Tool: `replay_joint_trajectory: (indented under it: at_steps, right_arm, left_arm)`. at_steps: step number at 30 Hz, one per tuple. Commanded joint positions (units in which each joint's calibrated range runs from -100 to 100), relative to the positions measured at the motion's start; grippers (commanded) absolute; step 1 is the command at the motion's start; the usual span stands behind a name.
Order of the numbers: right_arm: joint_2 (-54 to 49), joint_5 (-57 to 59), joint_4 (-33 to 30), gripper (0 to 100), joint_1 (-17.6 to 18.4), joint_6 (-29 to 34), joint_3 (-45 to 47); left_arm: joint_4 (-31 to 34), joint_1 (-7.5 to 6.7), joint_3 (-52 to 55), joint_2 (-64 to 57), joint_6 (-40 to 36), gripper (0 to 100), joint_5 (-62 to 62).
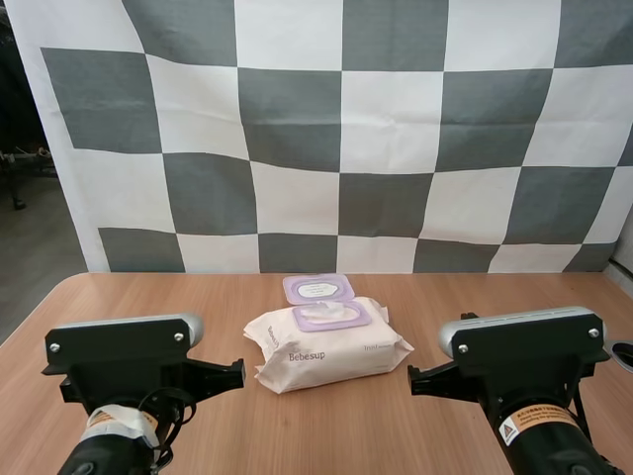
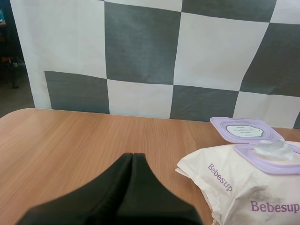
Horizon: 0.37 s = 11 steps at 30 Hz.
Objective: Open the wet wipes lid
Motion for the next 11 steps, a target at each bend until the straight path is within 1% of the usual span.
replay_joint_trajectory:
  at_steps: [1,11]
  right_arm:
    - [0.0,0.6,0.0,0,0.0,0.0,0.0]
    - [0.0,1.7,-0.1,0,0.0,0.4,0.0]
  left_arm:
    - [0.0,0.05,0.0,0.0,0.0,0,0.1]
    - [0.0,0.05,0.0,0.0,0.0,0,0.1]
